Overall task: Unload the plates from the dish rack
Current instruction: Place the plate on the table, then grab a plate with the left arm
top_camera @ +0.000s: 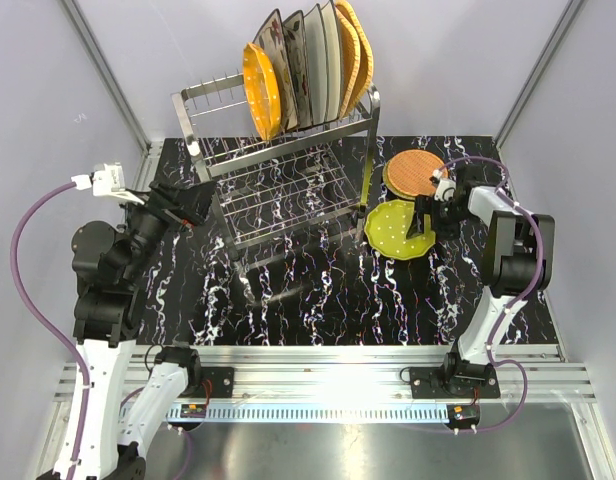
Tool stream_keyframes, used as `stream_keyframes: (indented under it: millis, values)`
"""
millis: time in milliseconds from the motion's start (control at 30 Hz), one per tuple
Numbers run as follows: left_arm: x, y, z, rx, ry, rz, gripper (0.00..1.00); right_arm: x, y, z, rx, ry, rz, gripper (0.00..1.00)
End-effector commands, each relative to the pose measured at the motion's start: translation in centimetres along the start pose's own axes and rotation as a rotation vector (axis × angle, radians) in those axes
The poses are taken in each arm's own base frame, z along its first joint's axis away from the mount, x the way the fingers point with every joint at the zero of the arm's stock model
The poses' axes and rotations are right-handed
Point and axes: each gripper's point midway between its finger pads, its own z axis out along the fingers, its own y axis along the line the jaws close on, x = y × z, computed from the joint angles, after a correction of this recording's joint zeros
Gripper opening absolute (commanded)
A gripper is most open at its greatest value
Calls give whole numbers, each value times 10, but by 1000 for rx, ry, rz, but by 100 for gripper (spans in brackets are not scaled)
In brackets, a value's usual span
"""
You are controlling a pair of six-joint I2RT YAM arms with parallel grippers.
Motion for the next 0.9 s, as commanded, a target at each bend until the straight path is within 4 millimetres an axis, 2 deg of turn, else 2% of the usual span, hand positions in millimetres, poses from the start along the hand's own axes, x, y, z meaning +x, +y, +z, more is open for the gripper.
stream_keyframes:
  millis: [0,133,400,533,867]
  values:
    - [-18,-11,-7,20,-42,57,99,-21,-2,-18,61,-50,-100,92]
    - [-19,-12,-6,25,-38,63,99,-28,-7,-30,102,-68,-159,100]
    - [-24,-12,3,17,-47,36,99,-42,-13,-52,179,-102,-292,100]
    - [-30,-17,8,28,-45,31,99,-57,-13,-69,216,-147,-350,100]
    - [-41,-28,22,51,-31,-25,99,-89,5,-108,236,-268,-401,100]
